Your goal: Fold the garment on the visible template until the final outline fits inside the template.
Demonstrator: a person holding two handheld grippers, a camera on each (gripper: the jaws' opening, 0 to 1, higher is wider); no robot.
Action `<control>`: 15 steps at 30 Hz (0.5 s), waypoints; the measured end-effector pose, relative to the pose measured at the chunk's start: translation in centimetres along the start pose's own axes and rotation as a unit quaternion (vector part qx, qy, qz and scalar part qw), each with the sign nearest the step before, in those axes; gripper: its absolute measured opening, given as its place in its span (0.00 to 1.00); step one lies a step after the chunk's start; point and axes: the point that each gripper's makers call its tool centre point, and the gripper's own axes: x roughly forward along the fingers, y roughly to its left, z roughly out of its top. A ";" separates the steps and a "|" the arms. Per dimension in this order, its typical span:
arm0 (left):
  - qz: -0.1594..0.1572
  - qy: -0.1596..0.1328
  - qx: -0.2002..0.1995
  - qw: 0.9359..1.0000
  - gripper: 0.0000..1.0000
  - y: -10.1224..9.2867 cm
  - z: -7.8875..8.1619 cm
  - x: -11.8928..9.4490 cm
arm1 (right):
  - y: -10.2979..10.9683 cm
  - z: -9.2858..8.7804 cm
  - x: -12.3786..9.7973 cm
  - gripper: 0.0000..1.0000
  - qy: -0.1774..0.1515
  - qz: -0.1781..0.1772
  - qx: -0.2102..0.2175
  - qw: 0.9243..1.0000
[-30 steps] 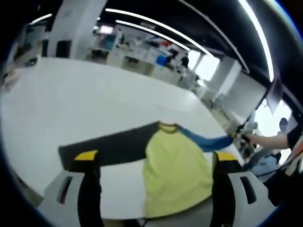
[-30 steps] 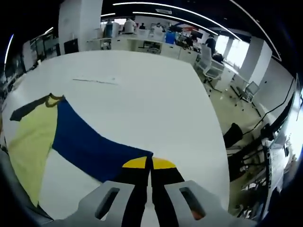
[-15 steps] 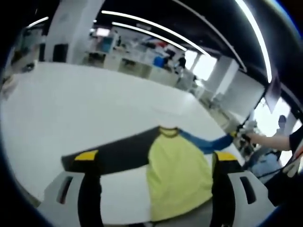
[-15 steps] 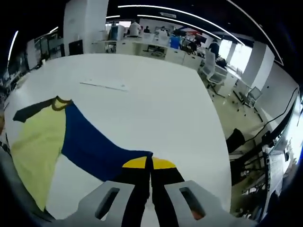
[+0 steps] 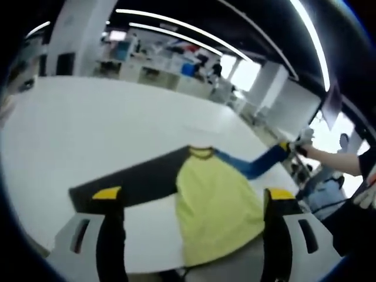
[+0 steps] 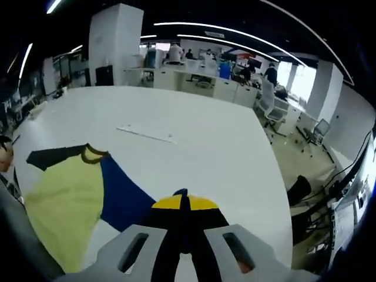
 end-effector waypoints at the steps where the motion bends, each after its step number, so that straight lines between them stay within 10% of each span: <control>1: -0.001 0.000 0.001 1.000 0.94 0.0 0.0 -0.1 | 0.4 0.4 -0.2 0.02 -0.003 0.002 0.001 1.000; 15: -0.014 0.003 0.015 1.000 0.94 0.8 -0.1 -2.1 | 6.2 5.8 -2.1 0.02 -0.056 0.031 -0.022 0.998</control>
